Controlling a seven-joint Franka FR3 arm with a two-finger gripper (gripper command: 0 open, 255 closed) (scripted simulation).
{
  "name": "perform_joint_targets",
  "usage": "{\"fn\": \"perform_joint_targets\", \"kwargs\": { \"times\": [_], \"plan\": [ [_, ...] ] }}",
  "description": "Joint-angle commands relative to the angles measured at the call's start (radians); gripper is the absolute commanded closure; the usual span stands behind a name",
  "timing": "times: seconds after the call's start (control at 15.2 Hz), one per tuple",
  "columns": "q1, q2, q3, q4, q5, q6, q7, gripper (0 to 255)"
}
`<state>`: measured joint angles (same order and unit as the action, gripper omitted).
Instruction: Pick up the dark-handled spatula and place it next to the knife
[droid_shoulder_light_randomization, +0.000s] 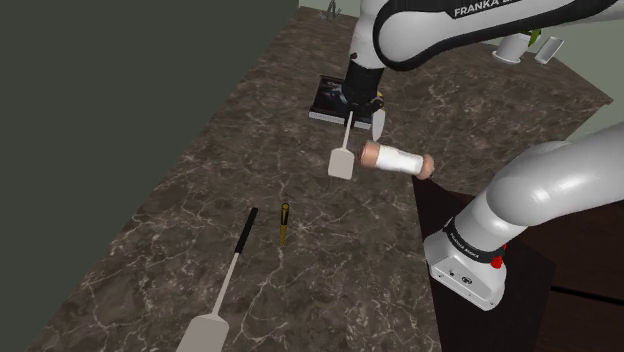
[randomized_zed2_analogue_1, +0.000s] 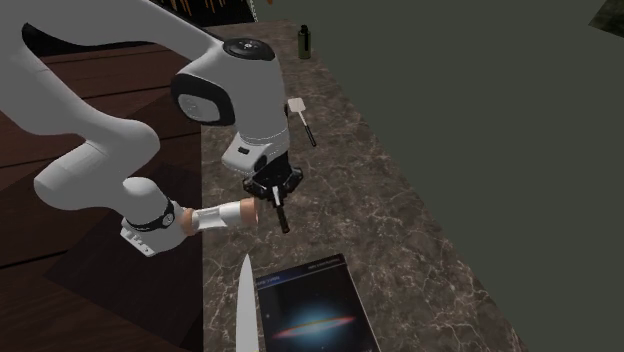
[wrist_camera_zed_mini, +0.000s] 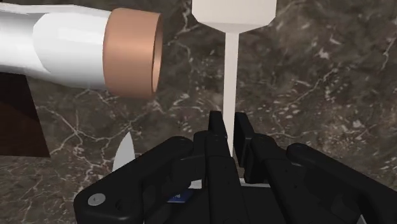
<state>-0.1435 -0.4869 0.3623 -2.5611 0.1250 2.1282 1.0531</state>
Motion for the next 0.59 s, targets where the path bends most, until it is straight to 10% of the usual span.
{"fn": "perform_joint_targets", "kwargs": {
  "times": [0.0, 0.53],
  "plan": [
    [0.000, -0.070, -0.039, -0.057, 0.005, -0.015, -0.048, 255],
    [-0.052, -0.319, -0.208, -0.237, -0.056, -0.086, -0.235, 255]
  ]
}}
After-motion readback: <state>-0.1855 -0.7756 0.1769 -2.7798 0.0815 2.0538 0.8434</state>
